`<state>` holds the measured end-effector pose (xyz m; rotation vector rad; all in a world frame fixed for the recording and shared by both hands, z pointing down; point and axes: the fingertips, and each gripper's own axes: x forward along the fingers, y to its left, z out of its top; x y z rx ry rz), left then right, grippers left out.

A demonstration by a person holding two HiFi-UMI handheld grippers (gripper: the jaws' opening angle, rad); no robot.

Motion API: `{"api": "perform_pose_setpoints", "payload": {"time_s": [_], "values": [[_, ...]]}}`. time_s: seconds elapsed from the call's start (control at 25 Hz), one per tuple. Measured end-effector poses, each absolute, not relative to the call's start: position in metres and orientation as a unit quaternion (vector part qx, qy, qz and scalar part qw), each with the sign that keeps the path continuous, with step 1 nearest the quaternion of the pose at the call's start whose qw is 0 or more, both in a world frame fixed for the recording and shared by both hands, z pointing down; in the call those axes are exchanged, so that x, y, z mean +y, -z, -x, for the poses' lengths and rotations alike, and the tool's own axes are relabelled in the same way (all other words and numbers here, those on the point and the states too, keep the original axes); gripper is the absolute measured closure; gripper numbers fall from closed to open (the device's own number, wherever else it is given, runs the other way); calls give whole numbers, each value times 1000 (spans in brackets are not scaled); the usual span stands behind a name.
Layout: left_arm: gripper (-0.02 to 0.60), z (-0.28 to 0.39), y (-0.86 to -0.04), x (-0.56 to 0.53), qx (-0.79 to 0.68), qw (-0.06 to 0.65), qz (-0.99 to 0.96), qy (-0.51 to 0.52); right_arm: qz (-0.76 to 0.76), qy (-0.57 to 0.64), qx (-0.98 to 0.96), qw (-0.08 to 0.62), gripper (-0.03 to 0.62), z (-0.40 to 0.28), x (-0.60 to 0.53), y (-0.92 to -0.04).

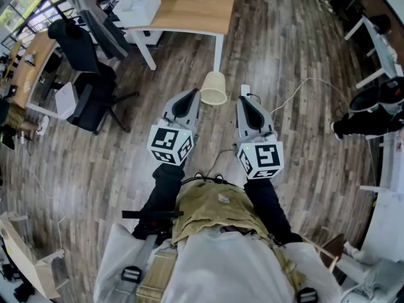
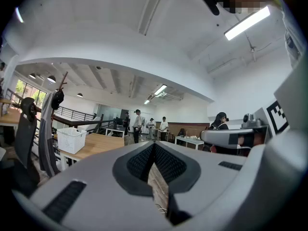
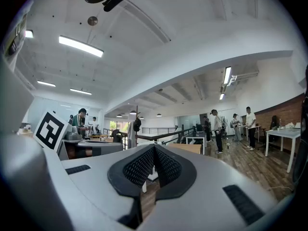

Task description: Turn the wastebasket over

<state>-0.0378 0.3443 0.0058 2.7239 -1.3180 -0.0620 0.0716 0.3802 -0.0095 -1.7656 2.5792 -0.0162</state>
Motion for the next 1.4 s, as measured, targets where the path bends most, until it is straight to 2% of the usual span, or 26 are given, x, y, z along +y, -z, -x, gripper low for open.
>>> {"api": "perform_pose_setpoints", "payload": {"time_s": [0.72, 1.4], "values": [[580, 62, -16, 341, -427, 66, -902, 20, 568, 22, 822, -2, 574, -46, 374, -5], [580, 131, -48, 344, -441, 98, -892, 6, 566, 50, 823, -20, 574, 4, 368, -38]]}}
